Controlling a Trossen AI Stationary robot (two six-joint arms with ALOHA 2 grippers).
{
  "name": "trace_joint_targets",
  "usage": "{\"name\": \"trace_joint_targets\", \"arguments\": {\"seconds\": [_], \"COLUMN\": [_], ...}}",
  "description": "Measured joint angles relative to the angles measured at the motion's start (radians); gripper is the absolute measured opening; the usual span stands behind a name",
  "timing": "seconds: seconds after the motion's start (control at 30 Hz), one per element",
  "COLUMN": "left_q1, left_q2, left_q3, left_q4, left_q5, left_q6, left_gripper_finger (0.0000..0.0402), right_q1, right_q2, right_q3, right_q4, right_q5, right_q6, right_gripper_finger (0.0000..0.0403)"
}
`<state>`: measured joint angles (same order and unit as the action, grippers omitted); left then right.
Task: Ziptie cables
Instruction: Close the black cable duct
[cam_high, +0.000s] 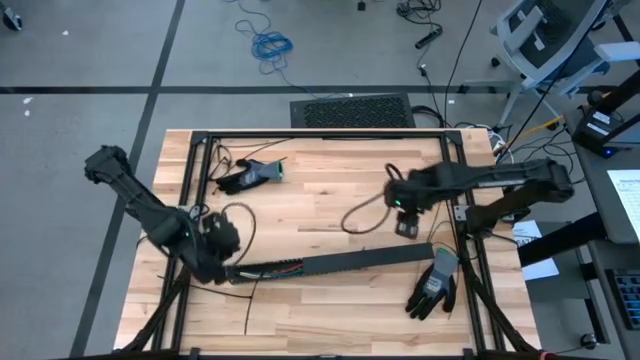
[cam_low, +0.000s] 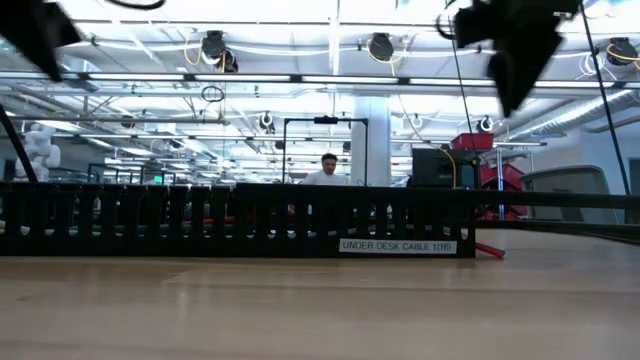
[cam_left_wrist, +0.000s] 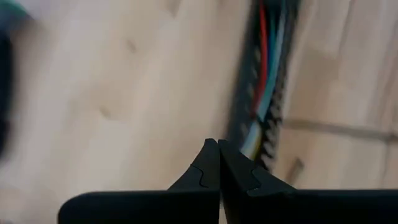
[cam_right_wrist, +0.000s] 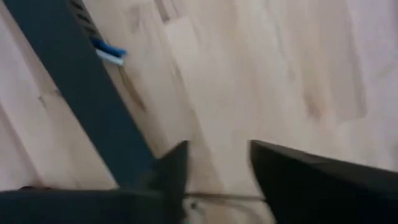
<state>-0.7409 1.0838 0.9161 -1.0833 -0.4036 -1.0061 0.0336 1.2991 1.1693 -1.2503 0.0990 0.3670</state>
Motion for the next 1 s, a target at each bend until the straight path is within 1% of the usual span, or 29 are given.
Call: {"name": "trace_joint_targets", "arguments": {"seconds": [0.1,0.13,0.17,0.23,0.27,0.4,0.47,0.53,0.63,0.77,0.87,1.0], "left_q1": [-0.078,-0.105,-0.13,-0.174,-0.192,-0.228,-0.231,-0.228,-0.202,-0.156,-0.132,-0.128], "left_q2": [0.036,0.047,0.058,0.079,0.091,0.151,0.186,0.216,0.259,0.292,0.307,0.332], "left_q3": [0.0,0.0,0.0,0.0,0.0,-0.01,-0.039,-0.07,-0.118,-0.179,-0.207,-0.211], "left_q4": [-0.009,-0.017,-0.032,-0.054,-0.051,-0.038,-0.028,0.019,0.06,0.154,0.262,0.257], "left_q5": [0.089,0.13,0.174,0.248,0.267,0.286,0.301,0.302,0.296,0.297,0.32,0.325], "left_q6": [-0.127,-0.172,-0.225,-0.326,-0.36,-0.401,-0.402,-0.398,-0.402,-0.4,-0.351,-0.323], "left_gripper_finger": [0.0,0.0,0.0,0.0,0.0,0.0,0.0,0.0,0.0,0.0,0.0,0.0], "right_q1": [0.062,0.079,0.092,0.107,0.109,0.112,0.112,0.112,0.112,0.112,0.112,0.112], "right_q2": [-0.073,-0.092,-0.104,-0.117,-0.119,-0.119,-0.121,-0.132,-0.161,-0.214,-0.249,-0.301], "right_q3": [-0.102,-0.131,-0.156,-0.189,-0.199,-0.206,-0.191,-0.167,-0.134,-0.083,-0.043,0.01], "right_q4": [0.049,0.07,0.09,0.124,0.132,0.152,0.151,0.151,0.143,0.119,0.075,0.008], "right_q5": [-0.001,-0.001,-0.001,-0.001,0.0,0.03,0.035,0.038,0.056,0.099,0.126,0.168], "right_q6": [0.147,0.18,0.213,0.27,0.284,0.299,0.295,0.295,0.309,0.332,0.364,0.403], "right_gripper_finger": [0.0048,0.0025,0.0016,0.0012,0.0007,0.0003,0.0001,0.0001,0.0,0.0,0.0,0.0]}}
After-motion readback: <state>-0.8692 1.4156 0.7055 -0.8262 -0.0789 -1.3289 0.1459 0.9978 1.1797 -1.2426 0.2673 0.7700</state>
